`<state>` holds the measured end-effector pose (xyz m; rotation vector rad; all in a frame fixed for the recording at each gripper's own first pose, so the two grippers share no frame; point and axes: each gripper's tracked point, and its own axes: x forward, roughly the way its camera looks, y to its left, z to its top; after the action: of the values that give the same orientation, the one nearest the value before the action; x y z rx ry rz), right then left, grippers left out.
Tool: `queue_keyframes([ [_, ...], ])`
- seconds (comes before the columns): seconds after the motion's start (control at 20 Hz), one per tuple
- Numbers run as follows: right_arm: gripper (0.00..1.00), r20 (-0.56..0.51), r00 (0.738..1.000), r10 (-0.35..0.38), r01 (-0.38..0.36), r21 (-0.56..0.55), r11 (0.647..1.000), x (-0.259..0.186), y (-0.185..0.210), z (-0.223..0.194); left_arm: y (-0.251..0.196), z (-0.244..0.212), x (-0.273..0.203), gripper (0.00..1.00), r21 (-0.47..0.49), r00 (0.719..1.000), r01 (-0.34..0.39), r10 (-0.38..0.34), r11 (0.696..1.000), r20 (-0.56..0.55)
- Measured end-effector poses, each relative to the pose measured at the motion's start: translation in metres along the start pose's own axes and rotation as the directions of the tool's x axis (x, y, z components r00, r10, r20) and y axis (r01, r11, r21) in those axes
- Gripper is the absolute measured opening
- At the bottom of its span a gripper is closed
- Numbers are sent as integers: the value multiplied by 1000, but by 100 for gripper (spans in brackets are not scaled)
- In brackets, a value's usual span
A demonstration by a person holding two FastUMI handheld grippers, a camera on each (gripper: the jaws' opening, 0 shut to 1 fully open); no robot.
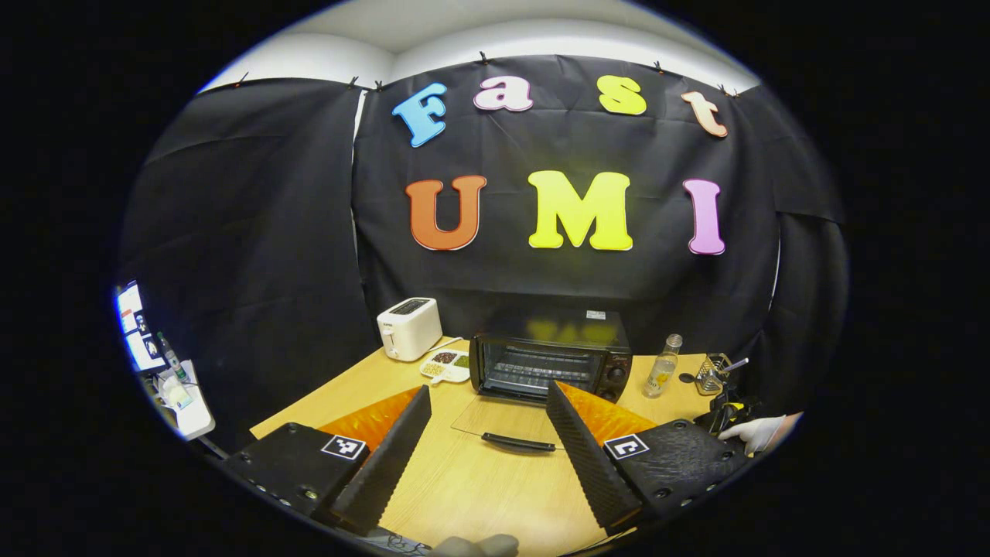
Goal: Open the electric oven with the left hand, put the food in, and close the electric oven.
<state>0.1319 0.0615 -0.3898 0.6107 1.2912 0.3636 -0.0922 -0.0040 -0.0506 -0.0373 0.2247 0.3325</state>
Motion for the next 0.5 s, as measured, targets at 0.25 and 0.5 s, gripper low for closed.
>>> queue_keyframes([
  [0.25,1,33,984,174,-177,82,981,-3,0,0,1,-2,-11,96,-7,1000,-28,28,1000,-11],
  [0.5,0,131,970,203,-223,158,962,-12,-3,3,4,2,-12,96,9,1000,-29,30,1000,-8],
])
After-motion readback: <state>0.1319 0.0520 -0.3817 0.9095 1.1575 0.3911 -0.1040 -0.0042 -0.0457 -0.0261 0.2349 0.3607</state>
